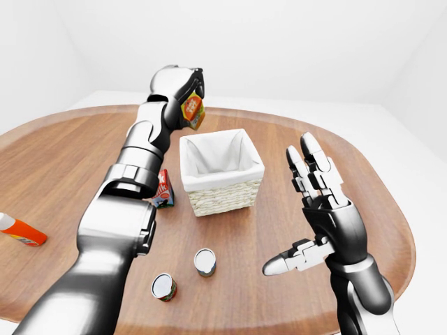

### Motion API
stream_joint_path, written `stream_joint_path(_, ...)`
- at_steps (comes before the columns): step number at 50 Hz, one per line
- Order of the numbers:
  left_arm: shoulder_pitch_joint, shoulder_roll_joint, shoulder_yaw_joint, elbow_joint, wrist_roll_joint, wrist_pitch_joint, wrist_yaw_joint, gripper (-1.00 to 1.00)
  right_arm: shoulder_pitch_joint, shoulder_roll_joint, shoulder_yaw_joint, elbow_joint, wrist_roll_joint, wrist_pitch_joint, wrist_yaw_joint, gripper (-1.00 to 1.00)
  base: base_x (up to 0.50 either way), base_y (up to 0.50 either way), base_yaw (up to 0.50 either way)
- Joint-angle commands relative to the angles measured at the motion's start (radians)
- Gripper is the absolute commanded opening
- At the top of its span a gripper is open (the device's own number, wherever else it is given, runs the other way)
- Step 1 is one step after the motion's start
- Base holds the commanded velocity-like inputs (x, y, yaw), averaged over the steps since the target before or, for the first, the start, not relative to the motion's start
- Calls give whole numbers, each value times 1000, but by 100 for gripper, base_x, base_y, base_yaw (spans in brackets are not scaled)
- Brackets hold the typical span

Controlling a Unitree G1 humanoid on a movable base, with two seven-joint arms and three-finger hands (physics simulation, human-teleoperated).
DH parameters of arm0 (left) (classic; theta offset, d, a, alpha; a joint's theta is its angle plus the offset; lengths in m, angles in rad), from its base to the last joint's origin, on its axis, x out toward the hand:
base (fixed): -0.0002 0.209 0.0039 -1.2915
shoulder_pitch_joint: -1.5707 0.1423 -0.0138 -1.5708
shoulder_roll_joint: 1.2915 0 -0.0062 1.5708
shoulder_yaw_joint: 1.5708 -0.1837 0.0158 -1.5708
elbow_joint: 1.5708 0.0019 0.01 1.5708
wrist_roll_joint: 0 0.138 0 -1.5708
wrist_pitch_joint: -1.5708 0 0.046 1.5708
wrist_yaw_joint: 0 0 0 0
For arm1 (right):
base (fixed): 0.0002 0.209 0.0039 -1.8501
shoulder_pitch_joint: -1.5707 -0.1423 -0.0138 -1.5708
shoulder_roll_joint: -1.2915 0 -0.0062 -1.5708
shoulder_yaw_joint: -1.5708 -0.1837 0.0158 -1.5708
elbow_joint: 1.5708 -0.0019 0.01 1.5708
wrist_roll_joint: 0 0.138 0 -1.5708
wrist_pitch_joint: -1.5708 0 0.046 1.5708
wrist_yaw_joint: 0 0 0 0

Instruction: Pick up the orange juice, and put it in the basket.

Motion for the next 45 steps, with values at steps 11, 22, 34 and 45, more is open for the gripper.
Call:
stream_joint_path(11,5,-40,25,10,-109,0,-14,-100,-6,1,-6,11,2,-1,1,100,0,0,0)
stream_joint_path(22,7,-55,21,-44,-161,0,-68,-100,-6,1,-5,16,1,-4,0,100,0,0,0)
stream_joint_path(34,12,-66,10,-31,-137,0,-41,-100,-5,1,-4,7,3,1,1,100,0,0,0)
stream_joint_path(45,17,-62,-8,51,-43,0,84,-100,-3,1,-4,9,4,-3,2,100,0,0,0)
